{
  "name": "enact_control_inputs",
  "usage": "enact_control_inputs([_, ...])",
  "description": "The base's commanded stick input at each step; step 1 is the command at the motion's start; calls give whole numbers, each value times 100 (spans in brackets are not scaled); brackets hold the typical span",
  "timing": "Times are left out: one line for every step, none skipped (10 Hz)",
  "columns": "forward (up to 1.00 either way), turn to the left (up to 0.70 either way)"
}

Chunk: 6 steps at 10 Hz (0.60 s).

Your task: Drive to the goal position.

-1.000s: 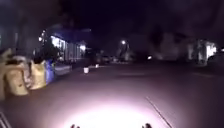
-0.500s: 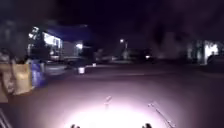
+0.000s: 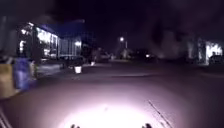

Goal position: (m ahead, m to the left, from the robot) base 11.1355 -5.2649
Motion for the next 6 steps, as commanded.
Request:
enact_control_inputs([85,0])
enact_control_inputs([85,0])
enact_control_inputs([85,0])
enact_control_inputs([85,0])
enact_control_inputs([85,0])
enact_control_inputs([85,0])
